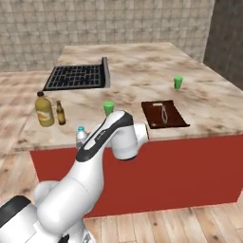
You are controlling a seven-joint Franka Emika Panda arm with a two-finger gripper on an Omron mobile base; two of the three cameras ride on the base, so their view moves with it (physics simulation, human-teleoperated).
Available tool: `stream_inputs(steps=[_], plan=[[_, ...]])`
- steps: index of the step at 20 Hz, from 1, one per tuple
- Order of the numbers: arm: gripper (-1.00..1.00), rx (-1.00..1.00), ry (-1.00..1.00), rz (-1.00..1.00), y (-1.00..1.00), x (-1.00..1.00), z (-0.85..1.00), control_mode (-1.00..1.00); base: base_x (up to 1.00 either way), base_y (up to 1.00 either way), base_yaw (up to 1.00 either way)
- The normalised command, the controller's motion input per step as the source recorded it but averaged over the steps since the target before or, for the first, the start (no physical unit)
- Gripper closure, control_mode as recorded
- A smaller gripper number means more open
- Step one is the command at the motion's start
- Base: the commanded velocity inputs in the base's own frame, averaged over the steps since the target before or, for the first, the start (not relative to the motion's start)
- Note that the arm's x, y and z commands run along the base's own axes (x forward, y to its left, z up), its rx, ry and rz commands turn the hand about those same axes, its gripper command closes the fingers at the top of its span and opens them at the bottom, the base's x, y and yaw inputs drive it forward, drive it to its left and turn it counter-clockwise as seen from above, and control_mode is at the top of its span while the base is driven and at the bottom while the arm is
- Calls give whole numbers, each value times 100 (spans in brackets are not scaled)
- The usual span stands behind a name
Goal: Place the drinks on the dining counter in a tight cluster.
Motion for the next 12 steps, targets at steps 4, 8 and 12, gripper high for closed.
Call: stream_inputs(steps=[4,8,12], plan=[[100,0,0,0,0,0,0,100,32,11,52],[100,0,0,0,0,0,0,100,44,2,26],[100,0,0,0,0,0,0,100,53,2,20]])
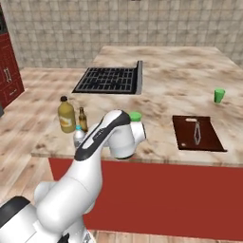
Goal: Place the drinks on the dining counter in a tight cluster.
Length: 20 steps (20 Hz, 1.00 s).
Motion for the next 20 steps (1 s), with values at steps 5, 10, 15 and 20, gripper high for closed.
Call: stream_inputs(steps=[5,10,15,20], plan=[[100,0,0,0,0,0,0,100,56,-3,8],[100,0,0,0,0,0,0,100,42,0,5],[100,0,0,0,0,0,0,100,30,0,3],[100,0,0,0,0,0,0,100,38,0,7]])
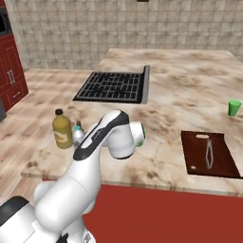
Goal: Place the drinks on the dining counter in a tight cluster.
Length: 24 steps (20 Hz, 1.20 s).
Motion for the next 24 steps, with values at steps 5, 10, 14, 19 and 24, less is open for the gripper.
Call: stream_inputs(steps=[5,10,14,19,24], plan=[[100,0,0,0,0,0,0,100,46,0,8],[100,0,0,0,0,0,0,100,34,0,3],[100,0,0,0,0,0,0,100,0,0,0],[100,0,0,0,0,0,0,100,0,0,0],[100,0,0,0,0,0,0,100,0,0,0]])
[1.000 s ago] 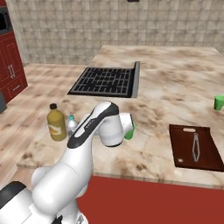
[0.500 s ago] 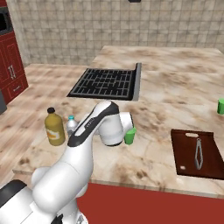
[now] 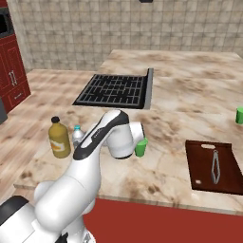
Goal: Place the drinks on the dining counter in a tight cluster.
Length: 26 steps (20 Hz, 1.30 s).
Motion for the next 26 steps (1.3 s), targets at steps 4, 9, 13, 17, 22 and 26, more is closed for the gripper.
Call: stream_inputs(steps=[4,9,13,17,22,26], plan=[[100,0,0,0,0,0,0,100,2,0,-2],[100,0,0,-9,-6,22,-14,-100,0,0,0],[100,0,0,-5,-9,29,-17,-100,0,0,0],[100,0,0,0,1,32,-22,-100,0,0,0],[100,0,0,0,11,28,-24,-100,0,0,0],[100,0,0,0,13,23,-30,-100,0,0,0]])
